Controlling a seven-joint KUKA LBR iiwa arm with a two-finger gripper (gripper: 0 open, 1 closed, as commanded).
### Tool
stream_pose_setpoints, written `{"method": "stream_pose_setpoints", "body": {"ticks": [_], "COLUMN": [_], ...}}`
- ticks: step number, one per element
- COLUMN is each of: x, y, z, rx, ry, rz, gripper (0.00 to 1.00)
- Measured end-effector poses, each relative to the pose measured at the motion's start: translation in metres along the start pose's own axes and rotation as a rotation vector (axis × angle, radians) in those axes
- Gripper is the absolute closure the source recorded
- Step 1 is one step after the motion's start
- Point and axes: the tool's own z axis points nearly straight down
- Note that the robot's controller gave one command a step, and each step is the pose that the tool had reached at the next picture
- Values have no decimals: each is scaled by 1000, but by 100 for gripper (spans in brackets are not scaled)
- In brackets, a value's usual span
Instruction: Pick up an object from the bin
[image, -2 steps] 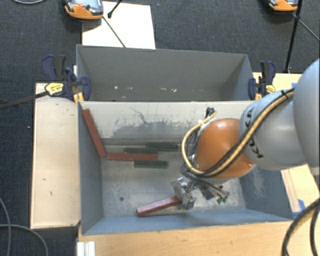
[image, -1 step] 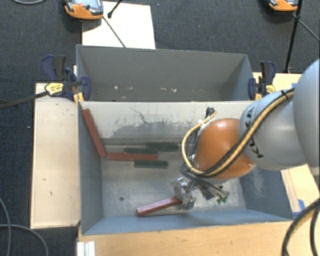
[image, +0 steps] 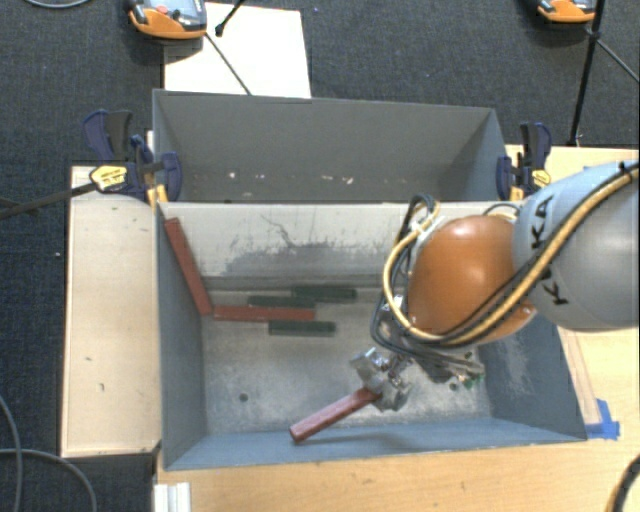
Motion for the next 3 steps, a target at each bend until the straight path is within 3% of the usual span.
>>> {"method": "stream_pose_setpoints", "body": {"ticks": [1,2,3], "x": [0,0,-1], "y": [0,-11,-14], "z": [0,-50,-73], "rx": [0,-5,-3], "ry": [0,9,7], "rz": [1,2,14], "gripper": [100,100,100]}}
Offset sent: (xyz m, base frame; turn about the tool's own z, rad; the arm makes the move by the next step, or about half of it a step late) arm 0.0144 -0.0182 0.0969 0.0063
